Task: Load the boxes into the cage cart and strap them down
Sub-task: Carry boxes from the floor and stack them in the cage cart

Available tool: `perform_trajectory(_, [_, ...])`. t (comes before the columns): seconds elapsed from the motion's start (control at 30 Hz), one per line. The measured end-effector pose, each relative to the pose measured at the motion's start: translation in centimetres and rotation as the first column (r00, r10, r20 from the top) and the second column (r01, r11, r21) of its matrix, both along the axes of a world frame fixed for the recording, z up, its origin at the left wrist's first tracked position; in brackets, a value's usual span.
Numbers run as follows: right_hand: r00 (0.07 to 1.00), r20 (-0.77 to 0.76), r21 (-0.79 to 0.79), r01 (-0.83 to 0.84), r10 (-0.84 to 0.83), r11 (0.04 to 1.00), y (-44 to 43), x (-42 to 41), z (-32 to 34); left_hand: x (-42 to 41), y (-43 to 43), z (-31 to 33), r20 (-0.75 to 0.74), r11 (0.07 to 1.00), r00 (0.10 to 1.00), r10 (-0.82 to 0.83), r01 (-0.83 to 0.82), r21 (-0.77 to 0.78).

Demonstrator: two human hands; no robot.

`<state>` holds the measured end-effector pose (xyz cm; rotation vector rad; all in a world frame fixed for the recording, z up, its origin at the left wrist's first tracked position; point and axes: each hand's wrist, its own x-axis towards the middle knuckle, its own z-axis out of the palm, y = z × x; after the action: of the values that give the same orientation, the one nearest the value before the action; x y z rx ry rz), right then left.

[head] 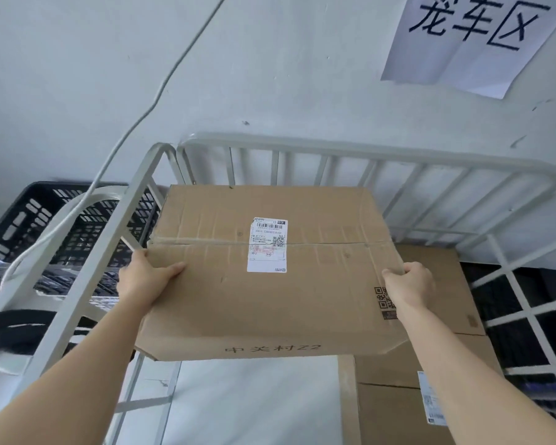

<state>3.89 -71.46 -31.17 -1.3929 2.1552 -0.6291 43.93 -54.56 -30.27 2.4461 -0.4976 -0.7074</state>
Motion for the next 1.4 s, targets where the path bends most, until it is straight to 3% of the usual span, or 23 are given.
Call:
perform_trajectory(0.4, [1.000, -0.010, 0.198, 0.010, -0.008, 0.980, -3.6, 2.9, -14.0, 4.5, -5.6, -11.3, -0.095, 0.991, 0.992, -0.087, 0.096, 0.097])
perform_trajectory(0.9, [0.998, 0.001, 0.250, 0.055, -0.057, 0.967, -5.0, 5.0, -32.3, 6.2, -10.1, -29.9, -0.143, 0.988, 0.985, -0.100, 0.115, 0.101])
perform_trajectory(1.4, [1.000, -0.004, 0.310, -0.002, 0.004, 0.951, -6.0, 6.1, -43.3, 7.5, -12.5, -42.2, -0.135, 0.975, 0.984, -0.119, 0.141, 0.170])
